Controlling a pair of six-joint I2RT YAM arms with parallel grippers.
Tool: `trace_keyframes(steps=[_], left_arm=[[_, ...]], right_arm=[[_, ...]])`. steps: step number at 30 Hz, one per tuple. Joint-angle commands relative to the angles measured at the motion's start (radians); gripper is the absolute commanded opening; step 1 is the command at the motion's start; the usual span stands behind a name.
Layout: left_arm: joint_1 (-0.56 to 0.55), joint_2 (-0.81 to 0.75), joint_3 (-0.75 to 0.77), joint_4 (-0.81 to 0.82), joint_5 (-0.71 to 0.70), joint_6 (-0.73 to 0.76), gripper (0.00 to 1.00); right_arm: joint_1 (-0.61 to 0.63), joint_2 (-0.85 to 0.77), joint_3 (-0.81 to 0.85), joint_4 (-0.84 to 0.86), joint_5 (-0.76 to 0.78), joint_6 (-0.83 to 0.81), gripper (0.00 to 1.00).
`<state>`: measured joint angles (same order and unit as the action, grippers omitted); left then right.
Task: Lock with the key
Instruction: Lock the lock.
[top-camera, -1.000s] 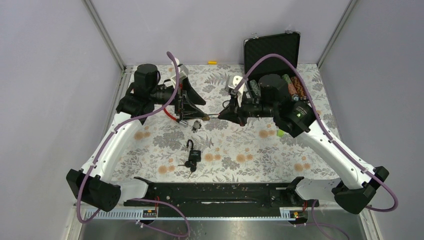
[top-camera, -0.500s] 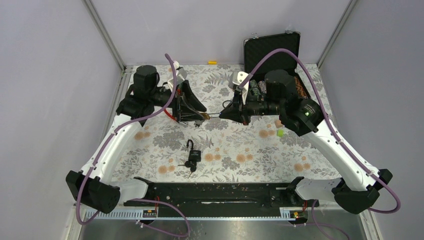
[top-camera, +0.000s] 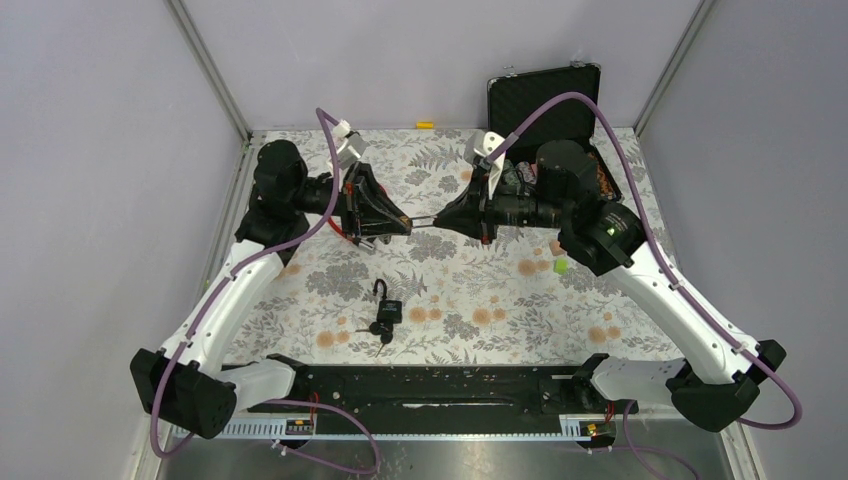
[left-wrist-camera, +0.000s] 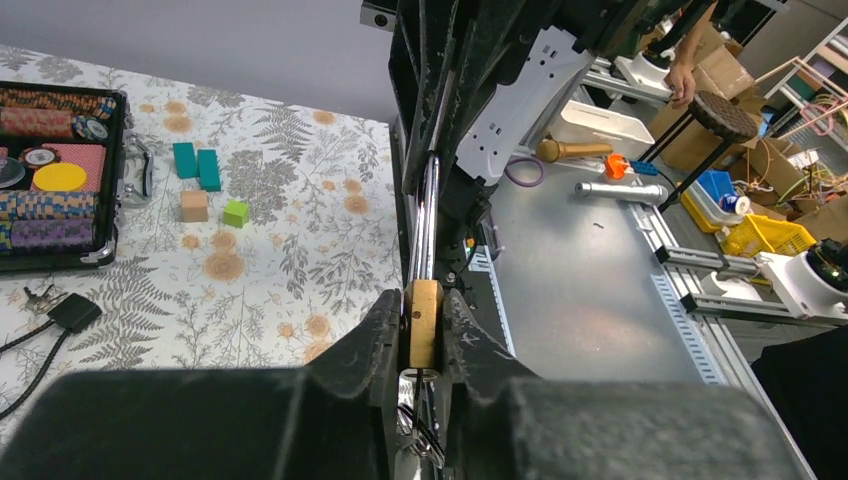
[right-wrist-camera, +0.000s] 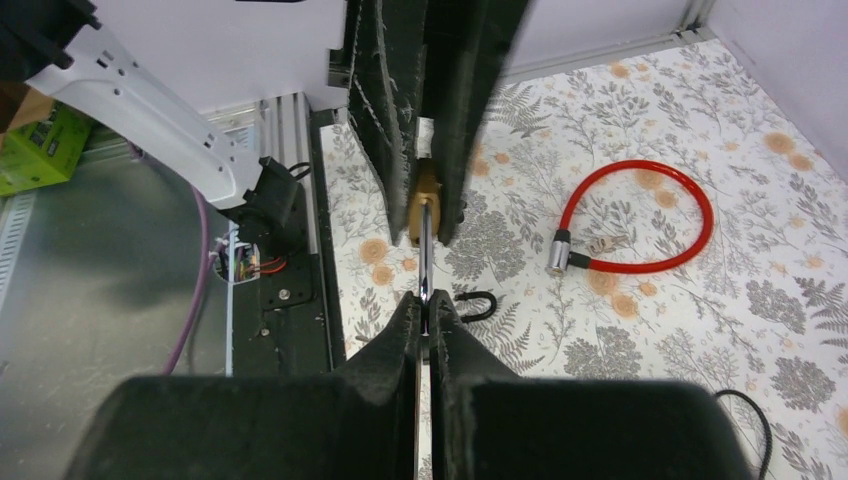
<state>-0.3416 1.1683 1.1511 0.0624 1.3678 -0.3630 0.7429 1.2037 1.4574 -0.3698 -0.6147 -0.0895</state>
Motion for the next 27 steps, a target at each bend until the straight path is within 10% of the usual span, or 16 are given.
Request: trace_keyframes(steps=[1, 14, 27], left_arm=[[0.009, -0.028, 0.018, 0.052, -0.047, 0.009, 0.03], [0.028, -0.039, 0.063, -0.145, -0.125, 0.129, 0.43], [0.040, -0.057, 0.048, -0.066, -0.117, 0.063, 0.43]], right_arm=[[0.007, -0.042, -0.006, 0.102, -0.002, 0.035, 0.00], [0.006, -0.054, -0.028, 0.176, 0.022, 0.083, 0.00], [0.005, -0.046, -0.023, 0.175, -0.003, 0.083, 0.00]])
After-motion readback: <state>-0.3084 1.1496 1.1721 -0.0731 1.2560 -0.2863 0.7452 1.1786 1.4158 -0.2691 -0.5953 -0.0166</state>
